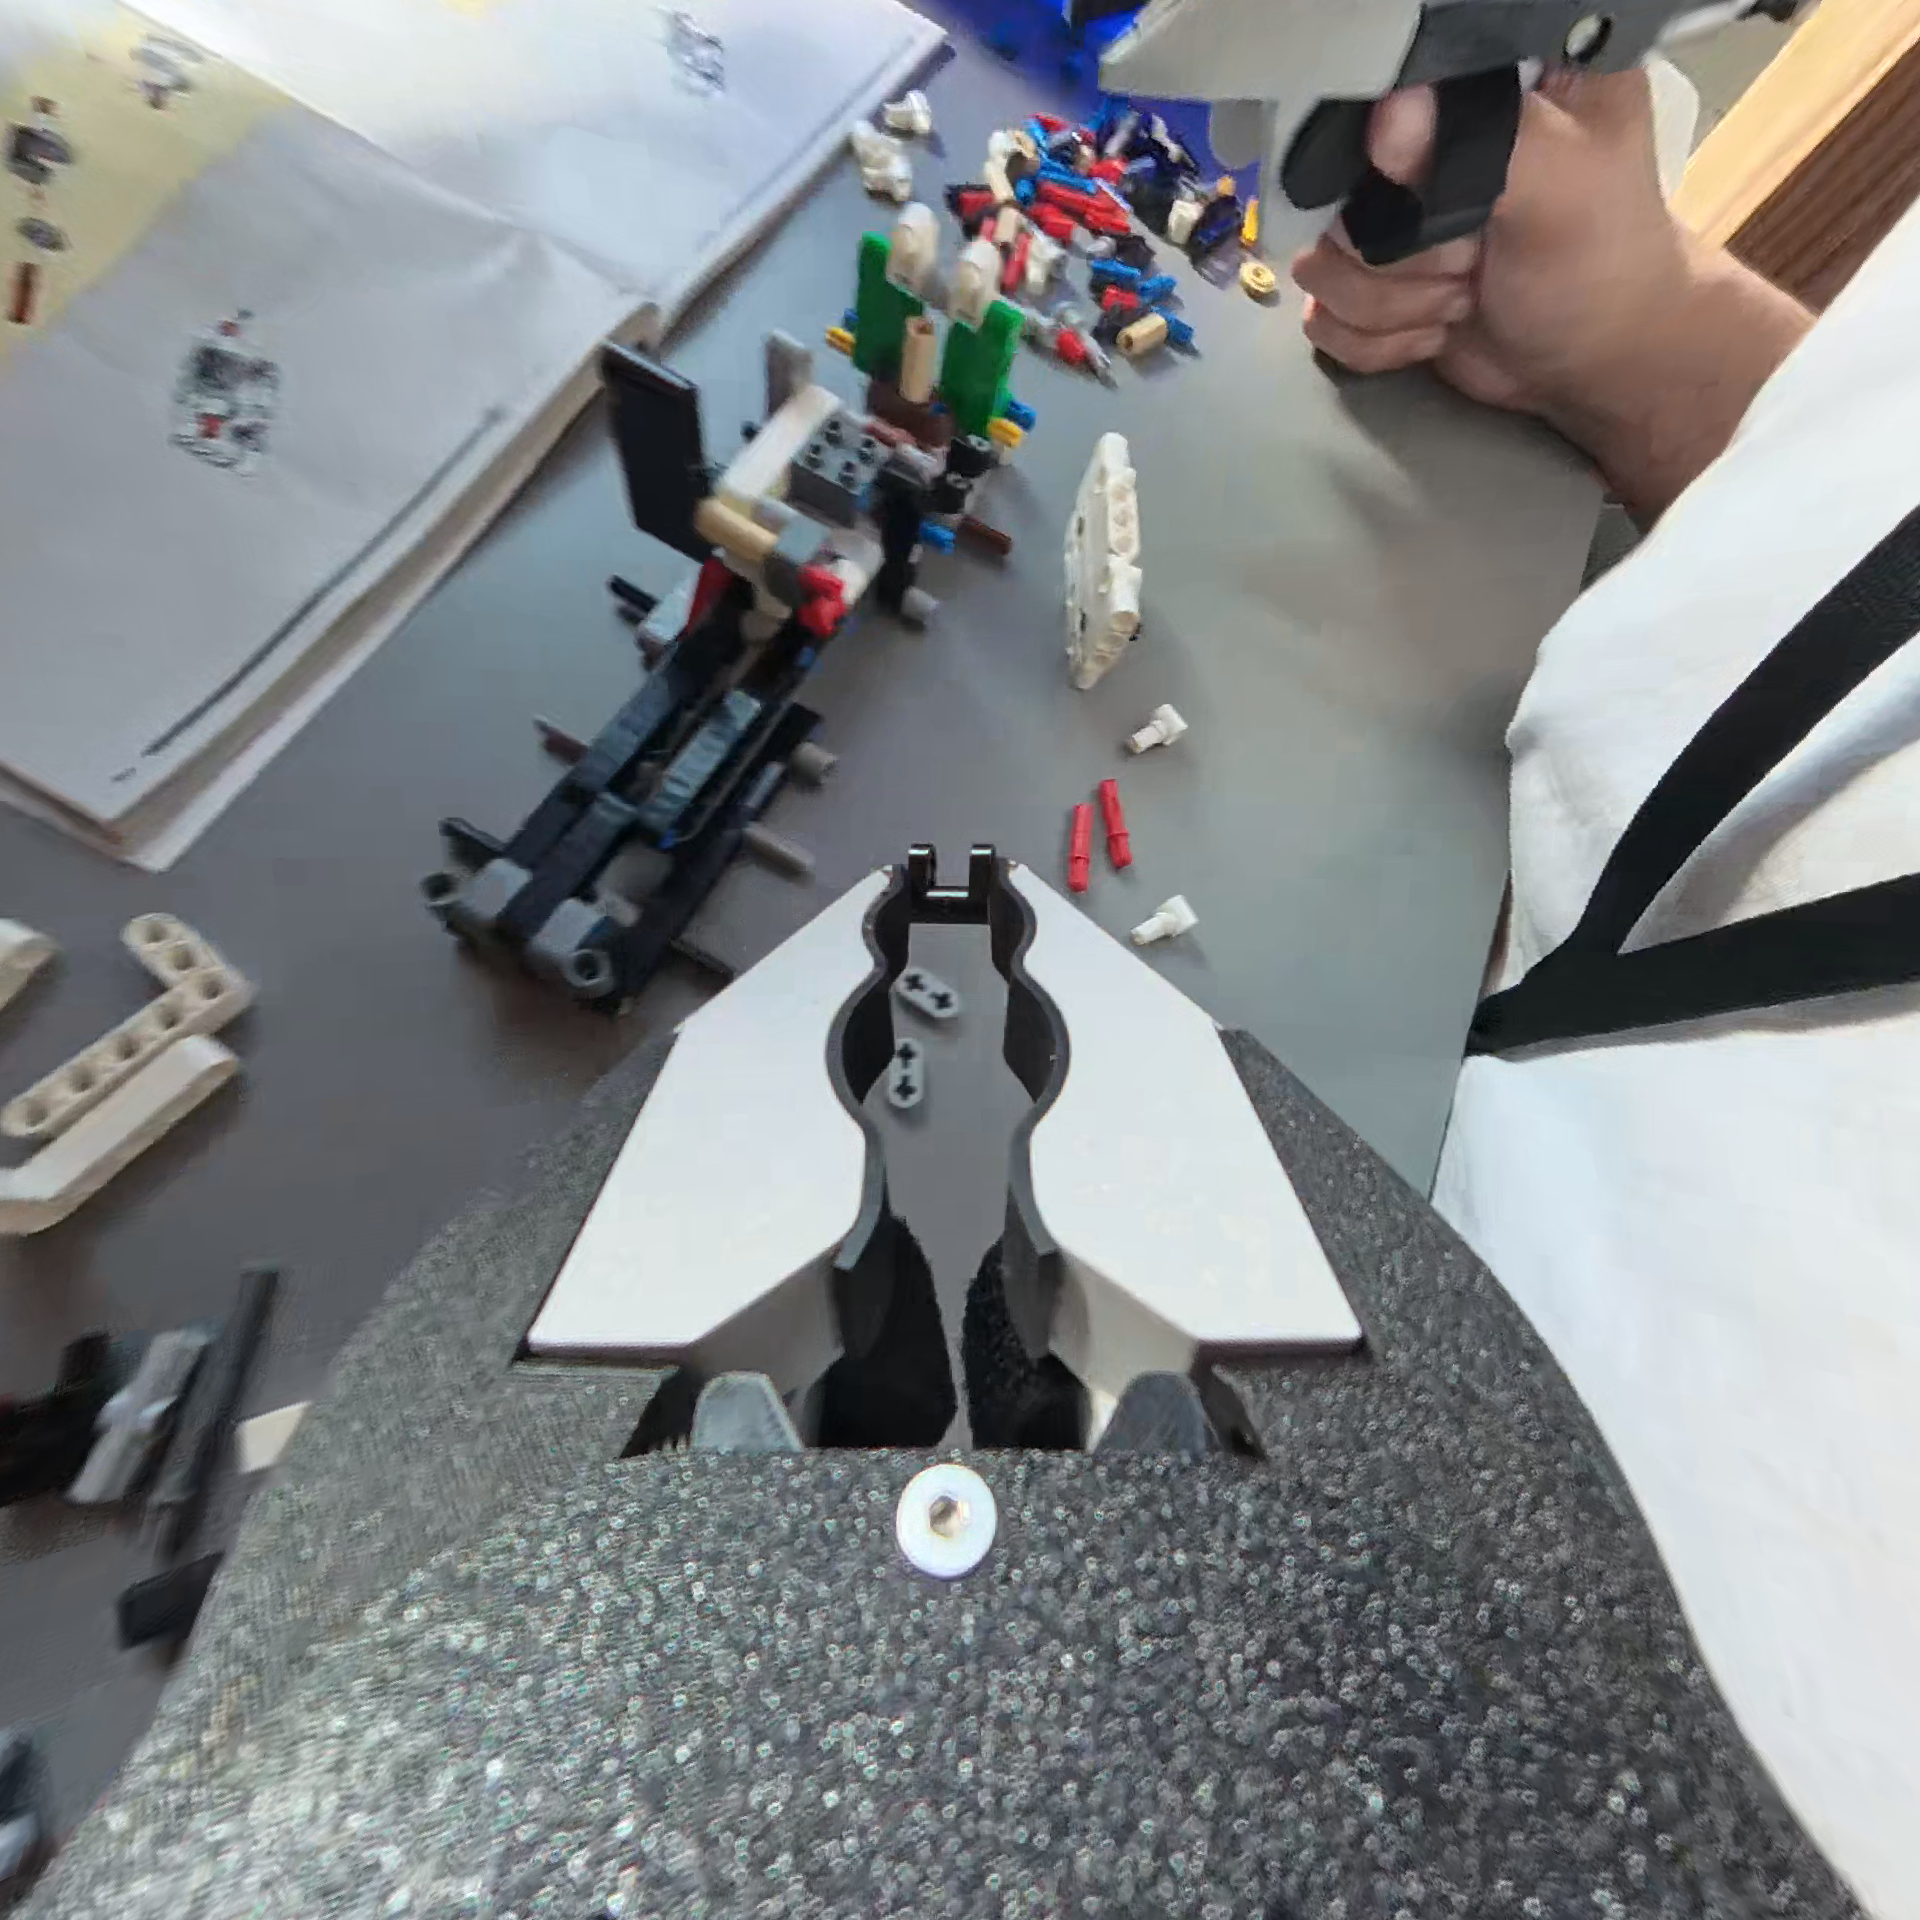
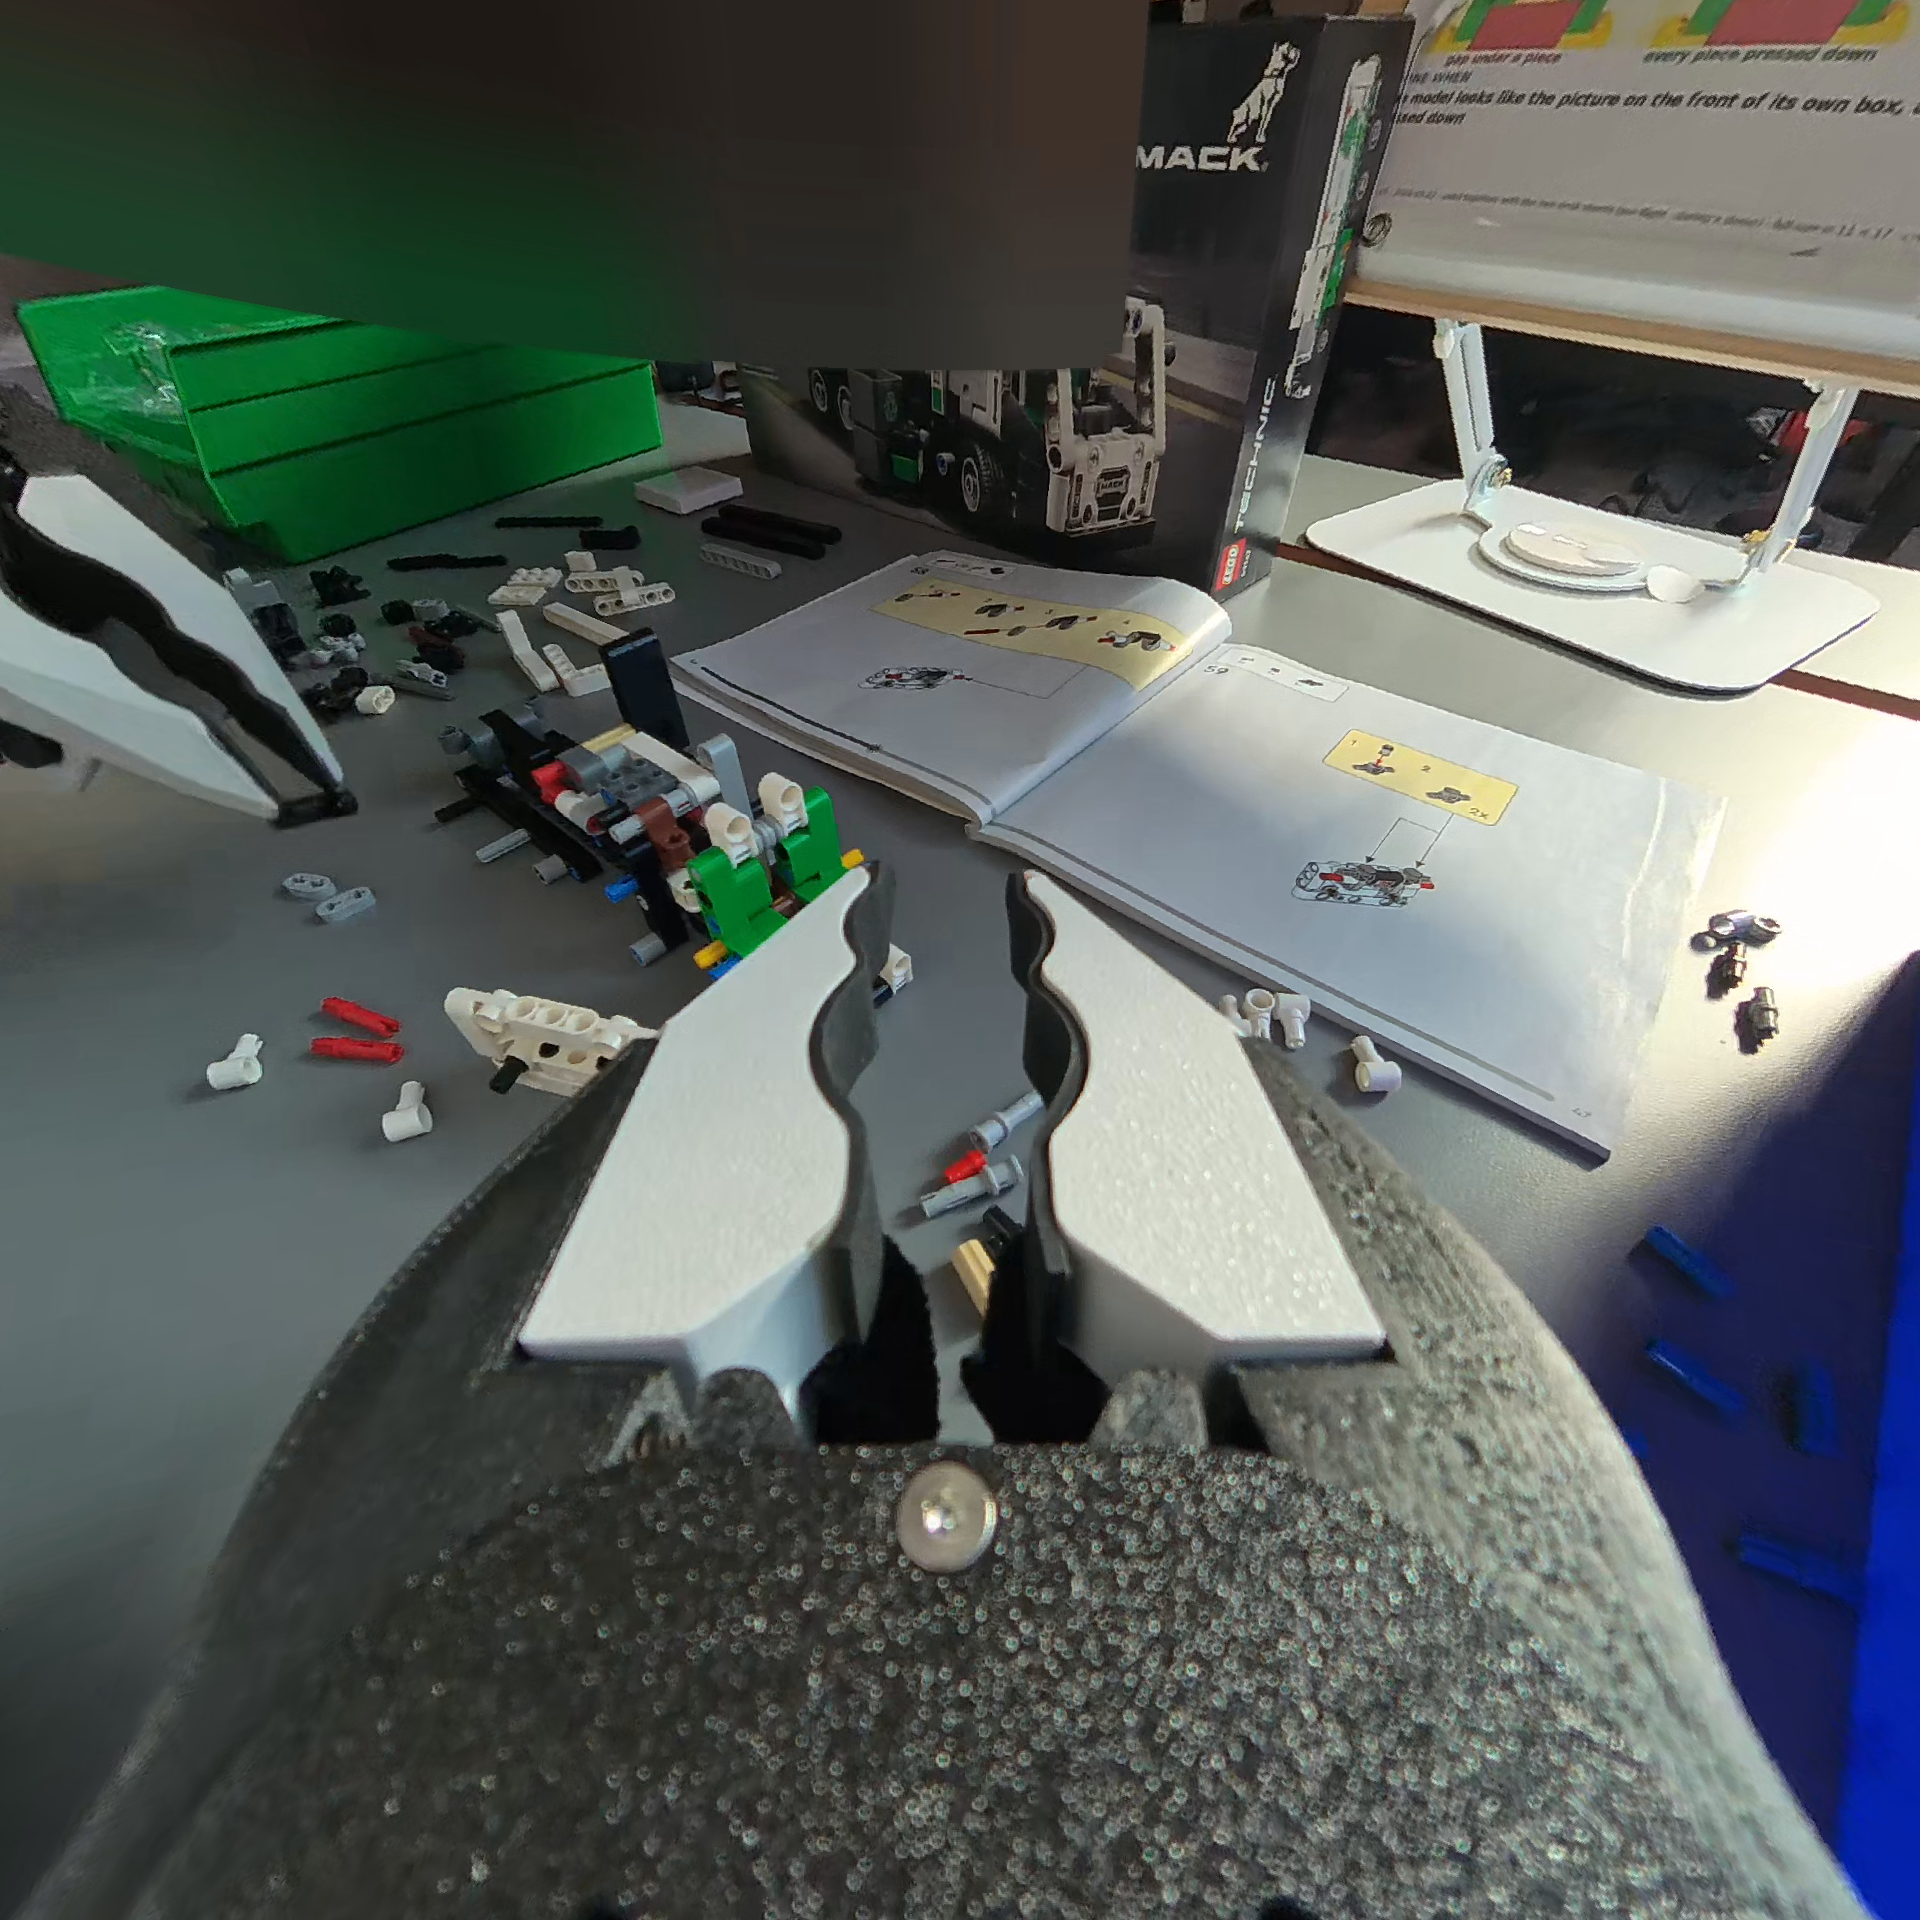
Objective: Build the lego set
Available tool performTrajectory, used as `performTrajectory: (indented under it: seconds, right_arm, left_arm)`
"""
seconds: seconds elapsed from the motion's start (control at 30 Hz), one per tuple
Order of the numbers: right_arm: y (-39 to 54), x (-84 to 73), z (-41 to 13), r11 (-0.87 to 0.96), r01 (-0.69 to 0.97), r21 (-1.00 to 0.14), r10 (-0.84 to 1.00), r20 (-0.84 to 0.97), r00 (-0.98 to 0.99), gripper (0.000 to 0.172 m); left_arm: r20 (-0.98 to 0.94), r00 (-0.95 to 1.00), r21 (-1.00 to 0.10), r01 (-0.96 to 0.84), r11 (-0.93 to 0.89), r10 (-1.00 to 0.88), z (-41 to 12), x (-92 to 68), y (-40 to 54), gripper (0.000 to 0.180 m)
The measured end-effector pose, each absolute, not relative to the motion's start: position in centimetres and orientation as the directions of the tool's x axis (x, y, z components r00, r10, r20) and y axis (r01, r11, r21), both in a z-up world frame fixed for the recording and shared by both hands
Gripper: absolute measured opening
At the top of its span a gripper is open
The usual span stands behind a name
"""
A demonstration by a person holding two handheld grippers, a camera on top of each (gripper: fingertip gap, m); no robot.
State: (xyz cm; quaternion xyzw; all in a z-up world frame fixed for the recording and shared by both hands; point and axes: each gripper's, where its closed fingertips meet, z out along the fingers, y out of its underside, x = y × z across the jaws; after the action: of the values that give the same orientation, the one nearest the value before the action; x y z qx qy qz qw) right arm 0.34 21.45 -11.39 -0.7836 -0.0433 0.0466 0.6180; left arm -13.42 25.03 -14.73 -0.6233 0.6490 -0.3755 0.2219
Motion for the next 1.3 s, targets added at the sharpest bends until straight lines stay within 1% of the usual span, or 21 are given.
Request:
performTrajectory:
  seconds: [0.23, 0.47, 0.57, 0.63, 0.8, 0.9, 1.0, 1.1, 1.17, 1.3]
  right_arm:
    - [21.3, 0.0, -11.2, -0.214, 0.043, -0.976, 0.136, 0.013, 0.991, 0.021]
    - [21.4, -0.4, -11.5, -0.232, 0.086, -0.969, 0.149, 0.052, 0.987, 0.021]
    - [21.4, -0.5, -11.5, -0.234, 0.094, -0.968, 0.151, 0.060, 0.987, 0.021]
    - [21.5, -0.6, -11.6, -0.241, 0.096, -0.966, 0.152, 0.060, 0.987, 0.021]
    - [21.5, -0.4, -11.7, -0.248, 0.082, -0.965, 0.152, 0.045, 0.987, 0.021]
    - [21.5, -0.4, -11.6, -0.247, 0.079, -0.966, 0.152, 0.042, 0.988, 0.021]
    - [21.4, -0.6, -11.6, -0.245, 0.093, -0.965, 0.153, 0.056, 0.987, 0.021]
    - [21.4, -0.8, -11.7, -0.246, 0.121, -0.962, 0.156, 0.084, 0.984, 0.021]
    - [21.4, -1.0, -11.8, -0.250, 0.143, -0.958, 0.160, 0.105, 0.982, 0.021]
    - [21.5, -1.2, -12.2, -0.265, 0.190, -0.945, 0.168, 0.149, 0.974, 0.021]
  left_arm:
    - [0.049, -0.175, -0.654, -0.749, 0.100, -0.983, -18.1, -14.8, 22.3, 0.012]
    - [-0.021, -0.221, -0.645, -0.742, 0.182, -0.975, -18.3, -14.4, 21.7, 0.013]
    - [-0.016, -0.227, -0.663, -0.726, 0.180, -0.974, -18.4, -14.0, 21.5, 0.014]
    - [-0.028, -0.224, -0.657, -0.730, 0.187, -0.974, -18.8, -14.0, 21.8, 0.016]
    - [0.028, -0.204, -0.707, -0.696, 0.124, -0.979, -17.9, -13.8, 21.6, 0.027]
    - [0.052, -0.174, -0.769, -0.635, 0.072, -0.983, -16.1, -13.9, 22.2, 0.027]
    - [0.088, -0.106, -0.841, -0.540, -0.017, -0.990, -14.0, -14.6, 23.8, 0.027]
    - [0.165, -0.028, -0.853, -0.506, -0.129, -0.986, -13.7, -16.3, 25.4, 0.027]
    - [0.188, 0.007, -0.855, -0.491, -0.167, -0.982, -13.8, -17.5, 25.9, 0.027]
    - [0.140, 0.053, -0.851, -0.503, -0.148, -0.989, -14.8, -19.1, 26.4, 0.027]
